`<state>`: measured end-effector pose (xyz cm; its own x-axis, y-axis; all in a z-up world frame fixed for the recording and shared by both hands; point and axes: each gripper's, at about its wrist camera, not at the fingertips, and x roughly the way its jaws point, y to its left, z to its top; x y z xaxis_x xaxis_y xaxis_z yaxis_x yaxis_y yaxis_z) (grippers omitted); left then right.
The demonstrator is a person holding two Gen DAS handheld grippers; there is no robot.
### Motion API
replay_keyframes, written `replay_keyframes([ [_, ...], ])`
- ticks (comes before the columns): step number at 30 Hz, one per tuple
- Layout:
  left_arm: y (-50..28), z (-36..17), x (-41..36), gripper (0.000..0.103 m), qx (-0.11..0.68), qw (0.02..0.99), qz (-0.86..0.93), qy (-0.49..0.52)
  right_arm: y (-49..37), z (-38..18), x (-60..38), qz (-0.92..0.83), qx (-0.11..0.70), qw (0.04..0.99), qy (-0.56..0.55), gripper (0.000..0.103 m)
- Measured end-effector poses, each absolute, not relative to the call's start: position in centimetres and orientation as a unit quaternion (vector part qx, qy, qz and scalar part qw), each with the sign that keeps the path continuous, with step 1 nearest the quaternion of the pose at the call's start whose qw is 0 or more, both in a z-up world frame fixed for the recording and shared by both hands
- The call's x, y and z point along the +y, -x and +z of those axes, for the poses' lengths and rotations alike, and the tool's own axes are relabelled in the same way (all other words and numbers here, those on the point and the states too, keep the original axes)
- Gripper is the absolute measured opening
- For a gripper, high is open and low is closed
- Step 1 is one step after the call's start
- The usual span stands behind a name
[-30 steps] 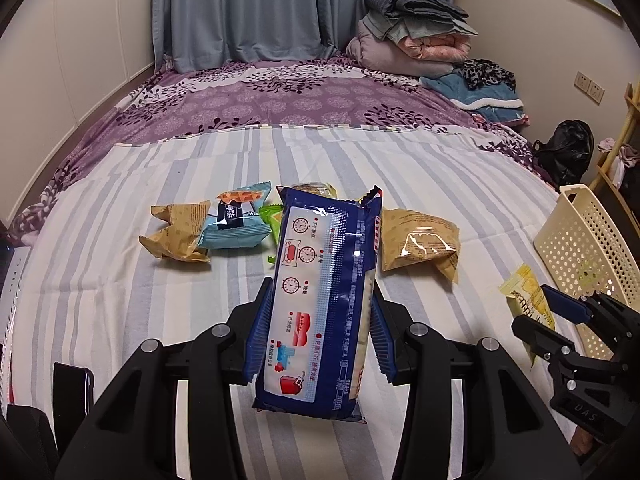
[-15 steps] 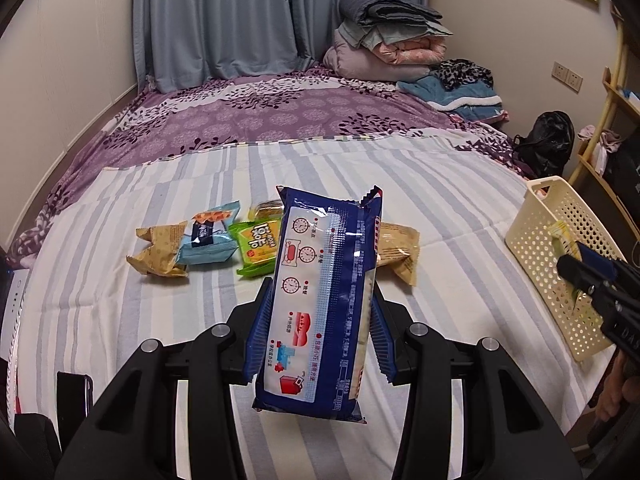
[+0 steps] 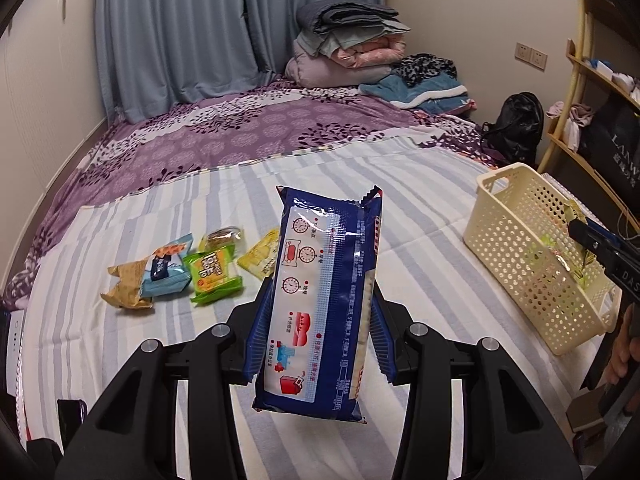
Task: Organize snacks
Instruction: 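Carry the yellow packet into the basket and open the right tool while the left carries the wafer, then lower the wafer pack over the basket and open the left tool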
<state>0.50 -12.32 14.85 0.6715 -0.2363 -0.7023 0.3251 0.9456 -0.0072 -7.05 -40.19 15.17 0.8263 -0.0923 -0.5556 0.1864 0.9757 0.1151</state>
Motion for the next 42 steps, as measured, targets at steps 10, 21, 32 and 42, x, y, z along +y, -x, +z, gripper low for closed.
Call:
replay_keyframes([
  [10,0.4,15.6,-17.1,0.045,0.366,0.906,-0.192,-0.091,8.8,14.1,-44.1,-0.115,0.286,0.946,-0.105,0.047],
  [21,1.1,15.8,-21.3,0.045,0.363,0.895,-0.229,-0.121,10.3,13.0,-47.2,-0.147,0.286,0.937,-0.134,0.061],
  [32,1.5,16.2,-25.8,0.045,0.358,0.885,-0.261,-0.144,10.7,12.4,-48.7,-0.151,0.29,0.935,-0.139,0.061],
  [42,2.0,16.6,-30.0,0.045,0.348,0.875,-0.294,-0.162,11.3,12.1,-49.9,-0.158,0.291,0.933,-0.141,0.061],
])
